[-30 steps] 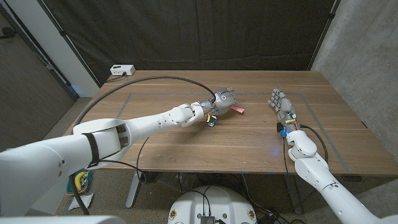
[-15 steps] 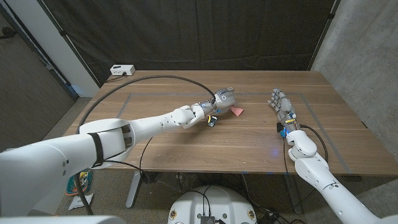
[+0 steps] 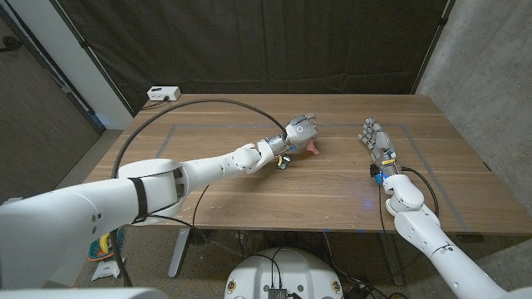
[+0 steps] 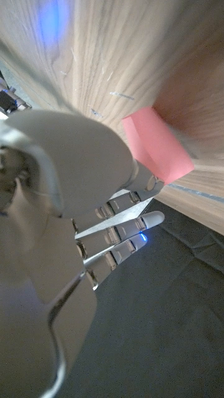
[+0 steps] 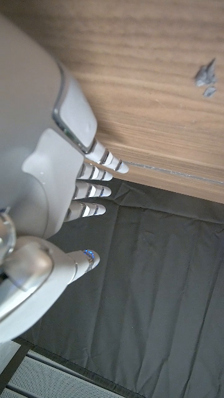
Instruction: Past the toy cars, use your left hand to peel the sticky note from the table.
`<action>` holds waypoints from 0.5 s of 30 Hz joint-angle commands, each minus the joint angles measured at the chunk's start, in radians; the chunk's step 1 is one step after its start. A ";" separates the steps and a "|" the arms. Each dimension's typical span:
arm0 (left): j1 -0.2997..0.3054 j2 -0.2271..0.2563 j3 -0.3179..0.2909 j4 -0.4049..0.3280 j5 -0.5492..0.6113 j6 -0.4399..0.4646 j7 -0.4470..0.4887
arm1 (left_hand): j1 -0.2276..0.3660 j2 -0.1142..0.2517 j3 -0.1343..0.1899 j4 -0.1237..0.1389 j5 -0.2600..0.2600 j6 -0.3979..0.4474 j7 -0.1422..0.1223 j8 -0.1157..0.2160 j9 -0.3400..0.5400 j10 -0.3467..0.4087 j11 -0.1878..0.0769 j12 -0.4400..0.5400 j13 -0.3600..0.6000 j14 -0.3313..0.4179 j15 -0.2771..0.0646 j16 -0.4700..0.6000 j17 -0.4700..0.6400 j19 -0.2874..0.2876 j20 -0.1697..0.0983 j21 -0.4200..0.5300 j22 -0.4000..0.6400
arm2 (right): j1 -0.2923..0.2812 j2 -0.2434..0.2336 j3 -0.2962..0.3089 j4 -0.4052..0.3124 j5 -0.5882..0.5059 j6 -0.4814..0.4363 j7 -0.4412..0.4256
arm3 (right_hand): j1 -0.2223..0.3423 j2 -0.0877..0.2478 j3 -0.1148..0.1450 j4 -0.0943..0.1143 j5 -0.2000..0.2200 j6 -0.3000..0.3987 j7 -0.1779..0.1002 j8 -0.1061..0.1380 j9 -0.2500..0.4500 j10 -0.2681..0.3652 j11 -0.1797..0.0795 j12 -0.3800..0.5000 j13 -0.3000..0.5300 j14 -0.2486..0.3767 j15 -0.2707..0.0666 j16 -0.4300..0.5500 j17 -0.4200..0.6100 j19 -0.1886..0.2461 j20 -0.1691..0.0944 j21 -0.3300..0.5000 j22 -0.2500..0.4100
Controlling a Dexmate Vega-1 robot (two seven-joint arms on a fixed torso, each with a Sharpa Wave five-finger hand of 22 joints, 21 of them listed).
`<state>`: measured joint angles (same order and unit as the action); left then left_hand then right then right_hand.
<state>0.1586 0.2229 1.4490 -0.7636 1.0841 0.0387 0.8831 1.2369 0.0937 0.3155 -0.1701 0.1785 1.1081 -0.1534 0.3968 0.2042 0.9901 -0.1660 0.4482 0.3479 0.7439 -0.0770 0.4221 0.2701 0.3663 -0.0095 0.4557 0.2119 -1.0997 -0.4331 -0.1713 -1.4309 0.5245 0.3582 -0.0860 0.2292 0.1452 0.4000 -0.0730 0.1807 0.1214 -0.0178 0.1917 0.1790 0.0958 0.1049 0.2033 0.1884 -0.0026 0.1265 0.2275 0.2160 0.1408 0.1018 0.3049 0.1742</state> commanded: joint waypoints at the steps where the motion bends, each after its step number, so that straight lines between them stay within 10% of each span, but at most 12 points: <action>1: 0.017 -0.081 -0.065 0.148 0.052 -0.071 0.234 | 0.016 -0.003 -0.006 0.003 0.000 0.010 -0.015 0.001 -0.001 0.050 -0.040 0.072 0.102 0.017 -0.164 0.008 0.008 0.006 -0.009 0.009 0.004 | -0.017 -0.003 0.008 -0.011 0.003 0.010 -0.006 | -0.010 -0.002 -0.002 0.000 -0.004 0.009 0.003 -0.003 0.003 0.006 0.007 -0.001 0.006 0.003 0.005 0.001 0.002 0.005 -0.002 -0.001 0.003; 15: 0.161 -0.084 -0.406 0.050 0.281 -0.094 0.234 | 0.022 -0.005 -0.014 0.008 0.001 0.013 -0.014 0.000 -0.002 0.055 -0.041 0.069 0.109 0.028 -0.165 0.015 0.018 0.016 -0.019 0.020 0.006 | -0.004 -0.002 0.002 -0.004 0.002 0.007 0.001 | -0.012 -0.001 -0.003 0.001 -0.004 0.009 0.002 -0.003 0.003 0.007 0.008 -0.001 0.006 0.003 0.004 0.001 0.003 0.006 -0.003 -0.004 0.003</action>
<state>0.2332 0.1528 1.2436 -0.6717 1.2454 -0.0393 1.0850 1.2498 0.0882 0.3071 -0.1618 0.1785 1.1206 -0.1661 0.3968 0.1997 0.9934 -0.1627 0.4482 0.3479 0.7596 -0.0821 0.4298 0.2853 0.3787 -0.0218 0.4711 0.2119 -1.1124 -0.4344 -0.1648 -1.4385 0.5281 0.3661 -0.0893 0.2238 0.1399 0.4000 -0.0730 0.1807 0.1214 -0.0178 0.1917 0.1790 0.1011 0.1102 0.2033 0.1933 -0.0026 0.1264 0.2276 0.2160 0.1406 0.1017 0.3049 0.1742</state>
